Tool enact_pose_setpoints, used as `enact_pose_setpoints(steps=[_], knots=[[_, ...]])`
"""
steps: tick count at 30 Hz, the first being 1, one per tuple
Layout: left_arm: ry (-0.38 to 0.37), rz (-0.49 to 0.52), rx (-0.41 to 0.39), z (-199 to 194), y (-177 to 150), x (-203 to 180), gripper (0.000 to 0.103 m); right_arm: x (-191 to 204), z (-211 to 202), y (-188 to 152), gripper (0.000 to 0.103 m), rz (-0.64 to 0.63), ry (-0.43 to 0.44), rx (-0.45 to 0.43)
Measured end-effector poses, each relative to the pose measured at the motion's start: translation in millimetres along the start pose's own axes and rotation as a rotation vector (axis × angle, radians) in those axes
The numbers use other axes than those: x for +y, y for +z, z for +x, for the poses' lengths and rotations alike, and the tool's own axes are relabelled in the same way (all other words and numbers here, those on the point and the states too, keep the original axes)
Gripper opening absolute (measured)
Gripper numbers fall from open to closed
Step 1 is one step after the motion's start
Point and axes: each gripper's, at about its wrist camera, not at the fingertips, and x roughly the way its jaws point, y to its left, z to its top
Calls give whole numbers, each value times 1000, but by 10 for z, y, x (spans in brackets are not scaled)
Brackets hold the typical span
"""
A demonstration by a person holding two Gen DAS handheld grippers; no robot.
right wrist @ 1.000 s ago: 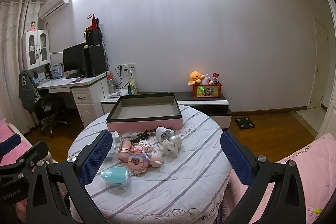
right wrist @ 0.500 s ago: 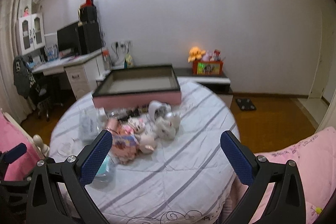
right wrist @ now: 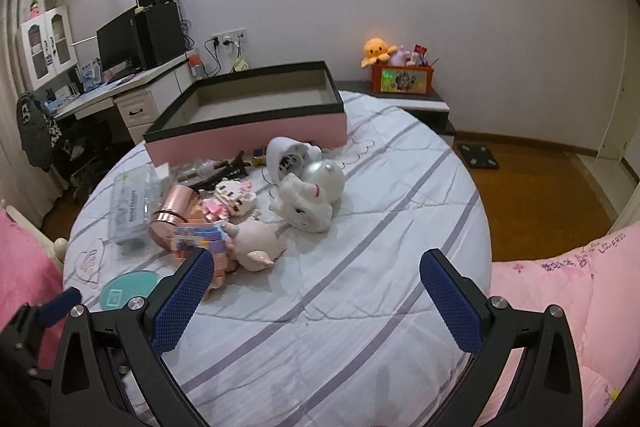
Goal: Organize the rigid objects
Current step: 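Grasp the teal oval case with the left tool while the right tool grasps the pink block figure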
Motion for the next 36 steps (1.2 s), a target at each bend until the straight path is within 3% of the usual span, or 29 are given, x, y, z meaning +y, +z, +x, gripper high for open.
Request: enact_pose_setpoints(steps=[5,8,9,13,17,25,29,31,33,36], knots=[[-9,-32,41,253,-2,88,101,7,132,10,103,-2,14,29],[-37,-52,32,281,29,184,86,56,207,13,103,-11,28,45],[-40,-49,31,287,42,205,74,76,232,14,103,-13,32,50],[-87,-57,31,314,92,323,74,192,338,-6,103,-28,69,77],[-88,-48,26,296,110,420,74,333,415,-15,103,-44,99,100],[-36,-48,2,272,164,667,74,557,523,-74,103,-2,188,164],[-31,-44,3,312,174,727,74,656,592,-62,100,-10,160,160],[-33,-41,1,317,181,736,74,665,655,-48,94,3,155,167],[-34,-39,0,329,192,734,74,659,696,-41,80,13,144,174],[-37,-39,-1,353,211,737,75,665,749,-46,76,10,145,182]])
